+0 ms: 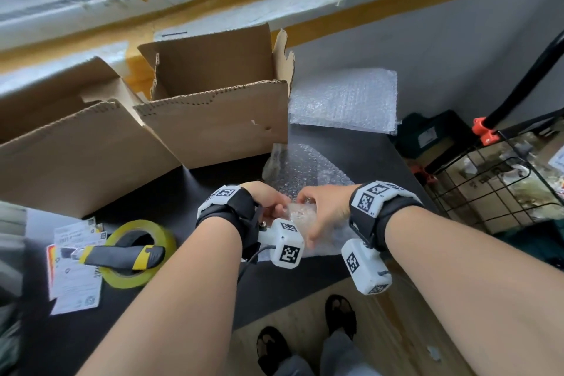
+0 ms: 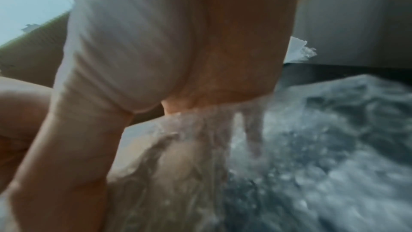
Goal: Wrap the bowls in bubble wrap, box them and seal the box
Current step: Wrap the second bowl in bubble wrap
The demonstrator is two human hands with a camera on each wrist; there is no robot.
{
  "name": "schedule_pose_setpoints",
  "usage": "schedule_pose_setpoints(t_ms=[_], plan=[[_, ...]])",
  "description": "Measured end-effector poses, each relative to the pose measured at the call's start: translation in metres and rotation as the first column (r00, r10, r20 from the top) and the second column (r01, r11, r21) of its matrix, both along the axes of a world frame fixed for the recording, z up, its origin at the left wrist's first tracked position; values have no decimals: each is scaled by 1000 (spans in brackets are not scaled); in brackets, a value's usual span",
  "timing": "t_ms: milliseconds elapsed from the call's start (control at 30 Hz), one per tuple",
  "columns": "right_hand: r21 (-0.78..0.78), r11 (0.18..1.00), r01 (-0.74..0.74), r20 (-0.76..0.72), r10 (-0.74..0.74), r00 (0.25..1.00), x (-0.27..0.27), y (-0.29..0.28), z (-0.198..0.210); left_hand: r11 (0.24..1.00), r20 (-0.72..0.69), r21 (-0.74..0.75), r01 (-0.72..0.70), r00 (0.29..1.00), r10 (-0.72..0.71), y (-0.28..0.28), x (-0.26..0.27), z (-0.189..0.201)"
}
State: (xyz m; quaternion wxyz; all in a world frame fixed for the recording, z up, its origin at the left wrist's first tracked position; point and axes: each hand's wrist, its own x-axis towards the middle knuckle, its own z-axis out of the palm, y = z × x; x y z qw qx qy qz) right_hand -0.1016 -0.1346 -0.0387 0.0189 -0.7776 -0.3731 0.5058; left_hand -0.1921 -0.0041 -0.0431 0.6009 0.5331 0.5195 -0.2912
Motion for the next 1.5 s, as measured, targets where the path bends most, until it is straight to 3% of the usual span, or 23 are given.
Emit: schedule_pose_setpoints(t_ms=[200, 367, 467, 533, 600, 667, 700, 767, 833, 933, 1033, 1100, 1200, 1300, 1333, 1433, 1500], plan=[[-34, 998, 45, -96, -49, 994, 5, 2, -7, 999, 8, -40, 20, 1000, -20, 4, -1, 1], [-25, 960, 278, -270, -275, 923, 13, 1, -8, 1000, 141, -24, 15, 990, -11, 15, -1, -2], [41, 947, 317, -242, -299, 923, 16, 4, -9, 971, 188, 106, 216, 954, -233, 29, 0, 4], [52, 943, 330, -229, -310, 923, 18, 6, -11, 939, 223, 59, 338, 913, -342, 37, 1, 8], [58, 940, 336, -204, -318, 926, 20, 5, -17, 870, 222, 21, 493, 846, -485, 40, -1, 7], [65, 930, 361, -185, -345, 920, 23, 2, -25, 793, 169, 102, 600, 775, -609, 37, -2, 2], [74, 924, 374, -176, -357, 917, 26, 1, -29, 788, 151, 154, 597, 774, -615, 33, -3, -1], [82, 916, 392, -179, -374, 910, 25, -1, -28, 839, 163, 149, 524, 823, -543, 26, -4, -9], [76, 920, 385, -198, -364, 910, 28, -3, -27, 893, 189, 51, 447, 874, -448, 21, -3, -15], [157, 915, 372, -200, -339, 919, 37, 3, -21, 914, 148, 18, 404, 903, -403, 21, 4, -8], [204, 933, 297, -213, -253, 944, 43, 9, -3, 884, 4, 103, 456, 889, -458, 21, 19, 12], [154, 968, 200, -239, -160, 958, 44, 10, 10, 834, -76, 166, 527, 850, -522, 19, 27, 19], [96, 992, 85, -270, -56, 961, 43, 4, 8, 816, -97, 213, 538, 842, -530, 19, 34, 17], [113, 981, 160, -452, -93, 887, 29, -1, -8, 846, -58, 250, 471, 879, -473, 19, 37, 11], [135, 974, 180, -468, -97, 878, 25, -1, -12, 867, -28, 251, 431, 898, -438, 17, 37, 11], [155, 966, 209, -333, -148, 931, 24, -7, -12, 970, 45, 125, 207, 976, -214, 8, 36, 9], [160, 952, 261, -419, -174, 891, 30, -14, -16, 937, 5, 236, 259, 963, -268, 9, 41, 1]])
